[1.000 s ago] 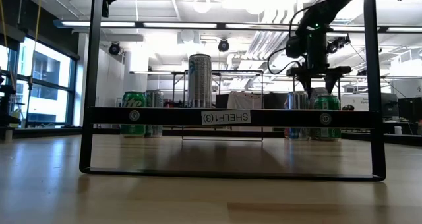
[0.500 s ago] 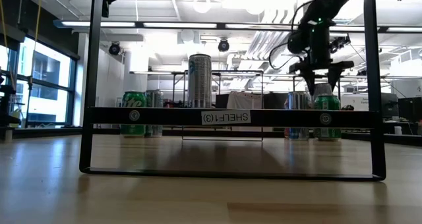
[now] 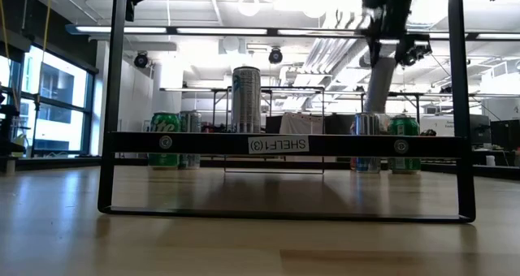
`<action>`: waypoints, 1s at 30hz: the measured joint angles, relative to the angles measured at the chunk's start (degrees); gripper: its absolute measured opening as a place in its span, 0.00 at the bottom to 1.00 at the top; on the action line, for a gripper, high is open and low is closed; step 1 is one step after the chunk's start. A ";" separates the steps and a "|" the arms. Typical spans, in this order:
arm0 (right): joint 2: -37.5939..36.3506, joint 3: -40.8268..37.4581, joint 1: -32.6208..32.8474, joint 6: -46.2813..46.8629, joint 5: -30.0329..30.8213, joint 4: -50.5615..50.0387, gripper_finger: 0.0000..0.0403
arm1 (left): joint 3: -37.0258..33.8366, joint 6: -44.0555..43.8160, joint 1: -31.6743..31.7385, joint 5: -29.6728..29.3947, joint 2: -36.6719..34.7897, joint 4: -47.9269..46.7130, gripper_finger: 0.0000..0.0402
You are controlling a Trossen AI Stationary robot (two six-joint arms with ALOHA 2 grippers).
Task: Place canned beverage on shelf
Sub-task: Put the left white-pink soda can, aligned with the other white-pink soda can on the shelf
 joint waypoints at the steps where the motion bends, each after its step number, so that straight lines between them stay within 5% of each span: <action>1: 0.00 2.28 0.21 -0.59 0.02 -0.45 0.61 | 0.00 0.00 0.01 0.00 0.01 -0.01 0.00; 8: 0.00 15.05 2.97 -2.08 -1.52 -2.08 0.61 | 0.00 -0.02 0.00 -0.02 0.01 -0.03 0.00; 15: 0.01 17.43 7.45 -7.58 -5.47 -3.63 0.61 | 0.00 -0.11 0.02 -0.86 0.01 -0.01 0.00; 23: 0.02 17.41 23.74 -12.06 -11.79 -4.97 0.61 | 0.00 -1.70 0.02 -0.94 0.01 -0.16 0.00; 30: 0.60 17.34 40.78 -5.18 -13.86 -9.88 0.61 | 0.00 -2.63 0.02 -1.05 0.01 -0.52 0.00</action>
